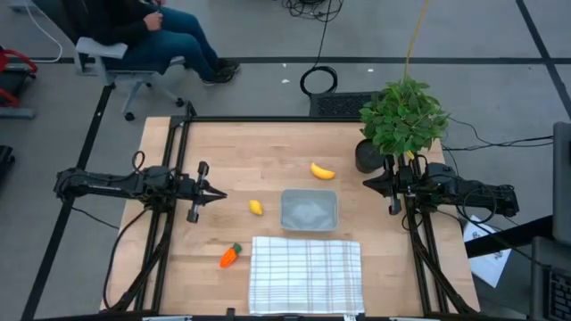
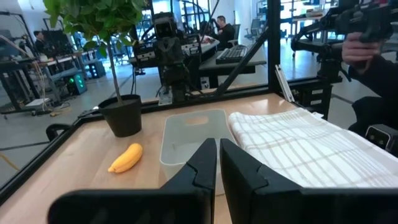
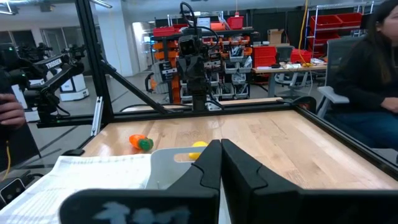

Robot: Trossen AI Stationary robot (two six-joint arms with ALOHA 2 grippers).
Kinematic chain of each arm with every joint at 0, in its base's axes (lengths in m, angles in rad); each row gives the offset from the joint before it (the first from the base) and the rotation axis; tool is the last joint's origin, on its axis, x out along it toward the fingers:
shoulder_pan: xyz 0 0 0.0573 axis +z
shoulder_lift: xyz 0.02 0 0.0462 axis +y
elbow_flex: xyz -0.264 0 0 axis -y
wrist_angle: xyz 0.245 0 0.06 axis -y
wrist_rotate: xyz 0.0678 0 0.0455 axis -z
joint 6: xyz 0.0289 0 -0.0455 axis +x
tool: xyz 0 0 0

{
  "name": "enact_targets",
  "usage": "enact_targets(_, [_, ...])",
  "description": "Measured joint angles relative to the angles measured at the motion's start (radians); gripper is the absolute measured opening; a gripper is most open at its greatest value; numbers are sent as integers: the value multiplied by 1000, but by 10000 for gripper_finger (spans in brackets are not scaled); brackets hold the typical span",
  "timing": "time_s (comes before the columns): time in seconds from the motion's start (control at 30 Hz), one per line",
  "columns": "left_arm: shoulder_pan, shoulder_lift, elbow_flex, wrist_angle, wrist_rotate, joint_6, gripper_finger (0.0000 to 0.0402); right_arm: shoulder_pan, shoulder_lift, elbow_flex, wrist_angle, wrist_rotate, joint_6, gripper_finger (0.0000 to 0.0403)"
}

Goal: Pick and placing Produce into tupperware
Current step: Put the carrot into the gray bin

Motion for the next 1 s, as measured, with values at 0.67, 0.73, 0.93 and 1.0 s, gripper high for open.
enact_targets(0.67, [0, 0, 0, 68, 7, -122, 26, 0, 4, 0, 26, 0, -86, 0])
enact_targets(0.73, [-7, 0, 0, 74, 33, -165, 26, 0, 8, 0, 22, 0, -93, 0])
enact_targets(0.93, [-99, 57, 1, 158, 38, -147, 26, 0, 10, 0, 41, 0, -99, 0])
enact_targets(1.0, [-135, 93, 14, 161, -14, -133, 26, 0, 10, 0, 33, 0, -110, 0])
